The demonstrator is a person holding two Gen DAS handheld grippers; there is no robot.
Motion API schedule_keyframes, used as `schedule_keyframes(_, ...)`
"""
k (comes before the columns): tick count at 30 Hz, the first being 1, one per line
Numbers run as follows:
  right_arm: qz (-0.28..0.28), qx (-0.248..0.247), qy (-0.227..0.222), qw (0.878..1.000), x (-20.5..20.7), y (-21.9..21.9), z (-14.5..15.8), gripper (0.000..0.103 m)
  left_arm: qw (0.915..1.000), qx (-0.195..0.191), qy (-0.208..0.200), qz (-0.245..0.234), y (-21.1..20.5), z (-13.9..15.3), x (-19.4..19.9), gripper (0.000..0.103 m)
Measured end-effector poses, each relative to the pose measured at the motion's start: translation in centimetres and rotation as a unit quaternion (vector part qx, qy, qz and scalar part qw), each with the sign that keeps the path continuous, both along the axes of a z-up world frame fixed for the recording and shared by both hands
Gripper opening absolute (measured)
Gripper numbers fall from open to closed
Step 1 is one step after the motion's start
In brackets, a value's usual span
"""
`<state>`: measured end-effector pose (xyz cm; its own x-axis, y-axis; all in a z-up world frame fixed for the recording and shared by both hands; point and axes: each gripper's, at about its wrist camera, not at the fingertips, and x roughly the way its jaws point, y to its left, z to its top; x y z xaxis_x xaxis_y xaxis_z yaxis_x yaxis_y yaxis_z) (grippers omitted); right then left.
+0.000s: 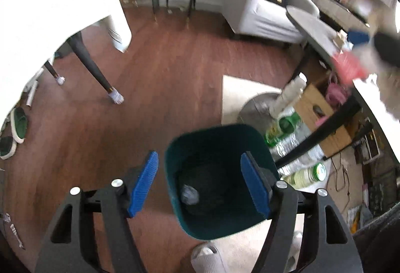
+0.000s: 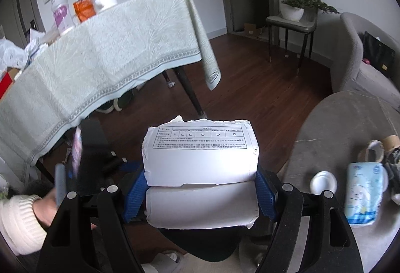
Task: Collect trash
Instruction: 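Lift the white package with the right tool and carry it toward the green bin, then lower the white package over the green bin and open the right tool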
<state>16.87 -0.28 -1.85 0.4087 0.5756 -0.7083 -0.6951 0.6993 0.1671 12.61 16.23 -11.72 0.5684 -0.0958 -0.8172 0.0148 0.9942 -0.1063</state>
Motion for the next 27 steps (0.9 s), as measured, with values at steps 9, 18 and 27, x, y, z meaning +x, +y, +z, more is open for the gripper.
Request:
schedule_keyframes(9,0.021,-0.044,0.027,0.998,-0.2,2.9,-4.0,0.076,0.9971,-0.025,-0.052,0.05,3.5,2.9,-1.1,0.059)
schedule_keyframes(18,0.023,-0.103,0.068,0.992,-0.1,4.7,-10.5,0.077,0.9935,-0.041,-0.085,0.064,4.9,5.4,-1.8,0.049)
schedule_keyframes(27,0.022,-0.16,0.104,0.981,0.0,4.6,-15.4,0.077,0.9917,-0.058,-0.108,0.041,2.8,7.9,-1.6,0.048)
